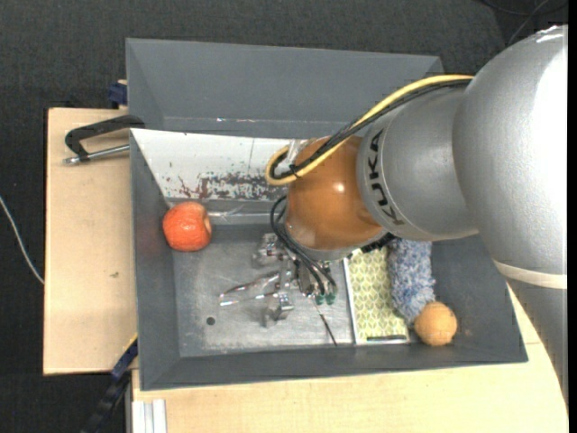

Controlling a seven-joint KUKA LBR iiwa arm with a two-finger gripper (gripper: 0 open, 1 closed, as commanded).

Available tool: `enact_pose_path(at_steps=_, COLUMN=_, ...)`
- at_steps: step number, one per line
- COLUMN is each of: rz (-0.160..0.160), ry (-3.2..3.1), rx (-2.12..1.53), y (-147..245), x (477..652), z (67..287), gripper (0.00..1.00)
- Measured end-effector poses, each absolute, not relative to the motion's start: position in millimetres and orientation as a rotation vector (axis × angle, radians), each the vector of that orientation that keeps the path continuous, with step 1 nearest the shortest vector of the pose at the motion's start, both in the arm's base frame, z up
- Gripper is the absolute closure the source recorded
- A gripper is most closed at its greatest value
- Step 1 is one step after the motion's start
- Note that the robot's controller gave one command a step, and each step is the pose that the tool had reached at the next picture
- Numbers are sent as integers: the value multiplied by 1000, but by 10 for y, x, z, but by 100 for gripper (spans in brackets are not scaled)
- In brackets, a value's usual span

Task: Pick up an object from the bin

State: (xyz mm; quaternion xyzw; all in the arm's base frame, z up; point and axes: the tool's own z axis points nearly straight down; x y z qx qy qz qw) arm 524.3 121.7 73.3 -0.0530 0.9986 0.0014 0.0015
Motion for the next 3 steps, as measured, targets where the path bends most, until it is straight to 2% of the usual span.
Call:
enact_pose_path(at_steps=1, rz=6, ry=3130, rx=-166, y=1221, x=5255, z=752, gripper=100)
enact_pose_path(at_steps=2, rz=6, ry=3130, rx=-167, y=1221, x=5255, z=752, gripper=100)
enact_pose_path(at_steps=3, rz=3, ry=3128, rx=-210, y=1222, x=5294, z=2225, gripper=100)
